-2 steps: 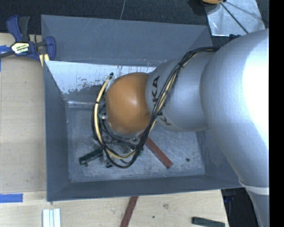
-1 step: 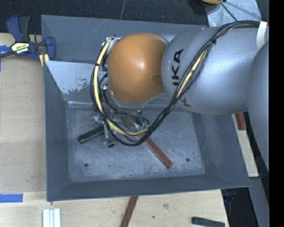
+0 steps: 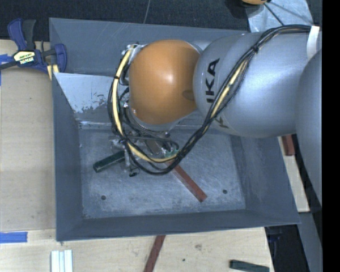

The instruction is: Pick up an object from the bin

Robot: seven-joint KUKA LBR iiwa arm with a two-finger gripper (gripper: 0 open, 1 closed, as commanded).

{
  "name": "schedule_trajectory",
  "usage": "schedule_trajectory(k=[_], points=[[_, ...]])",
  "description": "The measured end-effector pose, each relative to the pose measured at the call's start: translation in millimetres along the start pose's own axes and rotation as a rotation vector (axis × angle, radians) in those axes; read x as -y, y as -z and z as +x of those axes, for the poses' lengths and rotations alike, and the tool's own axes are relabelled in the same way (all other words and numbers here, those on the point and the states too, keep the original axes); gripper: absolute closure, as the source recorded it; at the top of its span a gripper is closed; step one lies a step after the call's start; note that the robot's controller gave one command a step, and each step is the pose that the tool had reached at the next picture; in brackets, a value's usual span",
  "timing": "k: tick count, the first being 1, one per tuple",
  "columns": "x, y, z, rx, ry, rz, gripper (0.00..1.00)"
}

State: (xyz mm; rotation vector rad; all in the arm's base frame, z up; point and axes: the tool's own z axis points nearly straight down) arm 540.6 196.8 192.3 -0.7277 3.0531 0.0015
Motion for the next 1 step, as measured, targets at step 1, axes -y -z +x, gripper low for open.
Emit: schedule_trajectory(k=[1], points=[[1.4,74.5,-10.7,0.002,0.473,0.0,1.0]])
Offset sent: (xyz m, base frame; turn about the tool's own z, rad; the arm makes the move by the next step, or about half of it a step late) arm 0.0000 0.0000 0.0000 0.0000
